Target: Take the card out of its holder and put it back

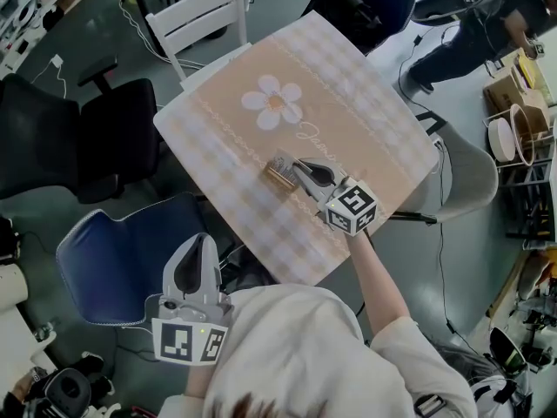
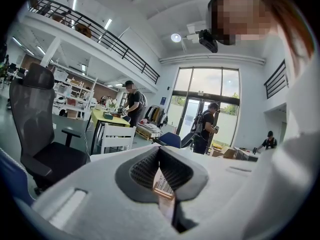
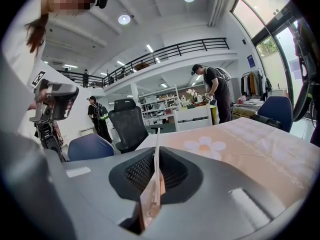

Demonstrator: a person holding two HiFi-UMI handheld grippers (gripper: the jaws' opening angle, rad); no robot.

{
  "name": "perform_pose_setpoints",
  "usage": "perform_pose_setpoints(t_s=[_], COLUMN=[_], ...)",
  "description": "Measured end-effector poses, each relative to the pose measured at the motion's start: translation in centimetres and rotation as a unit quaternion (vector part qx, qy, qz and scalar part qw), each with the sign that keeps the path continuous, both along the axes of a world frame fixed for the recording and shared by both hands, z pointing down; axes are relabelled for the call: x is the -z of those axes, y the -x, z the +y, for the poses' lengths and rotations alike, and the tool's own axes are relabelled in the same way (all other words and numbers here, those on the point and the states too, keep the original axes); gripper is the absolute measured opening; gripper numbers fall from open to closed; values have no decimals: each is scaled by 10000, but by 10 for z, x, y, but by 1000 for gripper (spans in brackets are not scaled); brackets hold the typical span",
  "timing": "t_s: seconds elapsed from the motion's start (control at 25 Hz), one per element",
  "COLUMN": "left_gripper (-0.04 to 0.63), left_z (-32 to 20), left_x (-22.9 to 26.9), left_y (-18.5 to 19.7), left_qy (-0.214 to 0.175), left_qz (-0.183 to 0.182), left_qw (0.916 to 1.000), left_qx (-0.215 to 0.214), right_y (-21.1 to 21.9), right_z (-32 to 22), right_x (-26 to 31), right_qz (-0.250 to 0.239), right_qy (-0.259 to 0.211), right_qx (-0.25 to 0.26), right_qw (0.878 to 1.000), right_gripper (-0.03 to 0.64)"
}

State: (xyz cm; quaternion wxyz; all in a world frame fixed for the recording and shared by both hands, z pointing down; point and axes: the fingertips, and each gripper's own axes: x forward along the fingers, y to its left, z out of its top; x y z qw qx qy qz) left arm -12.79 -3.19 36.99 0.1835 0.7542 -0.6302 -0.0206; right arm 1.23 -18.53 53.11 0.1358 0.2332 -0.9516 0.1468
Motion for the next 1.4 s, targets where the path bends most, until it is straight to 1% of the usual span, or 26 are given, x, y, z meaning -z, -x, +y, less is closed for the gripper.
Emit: perform_pose_setpoints(t_s=[0.76,1.4], left_gripper=[0,0], left_z=[-1,1], left_x=[0,3], left_y=[0,0], left_qy=[-10,-46], left_qz=[-2,-15], left_qw=[10000,10000], left_qx=[5,18], right_y=[-1,-1], right_z=[1,2], right_x=[-14,-14], right_qz=[34,36], right_qy=[29,-25], right_qx=[3,8], right_qw=[10000,10000], right_gripper=[18,18])
